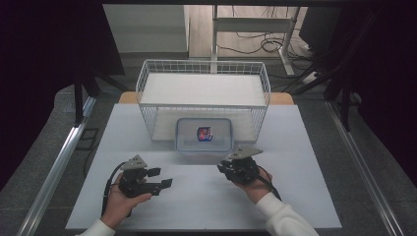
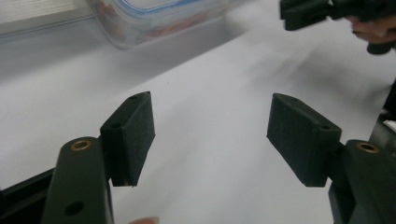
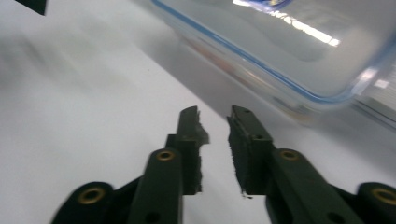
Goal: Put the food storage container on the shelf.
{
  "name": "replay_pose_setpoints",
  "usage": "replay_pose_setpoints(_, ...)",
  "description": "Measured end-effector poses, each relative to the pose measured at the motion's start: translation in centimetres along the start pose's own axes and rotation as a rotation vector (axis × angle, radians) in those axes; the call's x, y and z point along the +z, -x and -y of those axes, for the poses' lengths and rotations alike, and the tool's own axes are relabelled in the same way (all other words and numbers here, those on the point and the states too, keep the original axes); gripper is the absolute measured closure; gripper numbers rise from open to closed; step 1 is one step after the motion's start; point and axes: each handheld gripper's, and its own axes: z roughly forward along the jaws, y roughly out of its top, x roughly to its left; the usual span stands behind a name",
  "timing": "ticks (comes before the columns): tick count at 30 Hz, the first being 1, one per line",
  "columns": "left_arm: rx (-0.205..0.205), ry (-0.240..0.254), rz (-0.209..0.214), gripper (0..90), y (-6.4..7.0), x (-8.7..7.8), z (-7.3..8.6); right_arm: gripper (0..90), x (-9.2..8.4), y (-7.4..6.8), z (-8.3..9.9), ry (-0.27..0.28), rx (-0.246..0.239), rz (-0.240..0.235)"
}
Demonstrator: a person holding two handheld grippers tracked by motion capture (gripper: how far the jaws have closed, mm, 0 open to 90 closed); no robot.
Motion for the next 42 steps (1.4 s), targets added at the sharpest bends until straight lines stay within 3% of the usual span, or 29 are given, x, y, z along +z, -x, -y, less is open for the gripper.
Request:
replay_pose_setpoints(3, 0.005, -0.003, 0.002, 31.6, 0.2, -0.2, 0.2, 82.7, 0.9, -0.3, -0.4, -0.011, -0.017, 0.004)
replay_pose_setpoints(6, 0.008, -0.010, 0.002, 31.8, 0.2, -0.2, 0.4, 88.7, 2.7, -0.8, -0.9, -0.038, -0.065, 0.006)
replay_pose_setpoints(13, 0.014, -0.019, 0.000, 32.0, 0.0, 0.0, 0.4, 89.0, 5.2, -1.2, -2.0, -0.066, -0.096, 0.009)
replay_pose_setpoints(14, 0.018, -0.021, -0.002, 32.0, 0.0, 0.0, 0.4, 89.0, 6.3, -1.4, -2.3, -0.086, -0.109, 0.021)
replay_pose_setpoints(18, 0.022, -0.021, -0.007, 32.2, 0.0, 0.0, 0.5, 89.0, 8.0, -1.2, -2.7, -0.119, -0.117, 0.060)
replay_pose_setpoints(24, 0.030, -0.033, -0.014, 32.2, -0.2, 0.1, 0.5, 89.1, 9.0, -0.5, -2.7, -0.119, -0.079, 0.078)
replay_pose_setpoints(27, 0.030, -0.031, -0.014, 32.3, -0.3, 0.1, 0.5, 89.0, 8.9, -0.6, -2.7, -0.112, -0.082, 0.090)
replay_pose_setpoints(33, 0.031, -0.035, -0.011, 32.3, -0.2, 0.1, 0.5, 89.1, 8.0, 0.1, -3.6, -0.043, -0.019, 0.098)
replay_pose_setpoints(41, 0.032, -0.040, -0.010, 32.4, -0.3, 0.1, 0.5, 89.1, 8.6, 0.0, -4.1, -0.046, -0.024, 0.110)
replay_pose_setpoints(42, 0.035, -0.043, -0.010, 32.4, -0.3, 0.1, 0.5, 89.1, 8.7, -0.1, -4.3, -0.049, -0.044, 0.122)
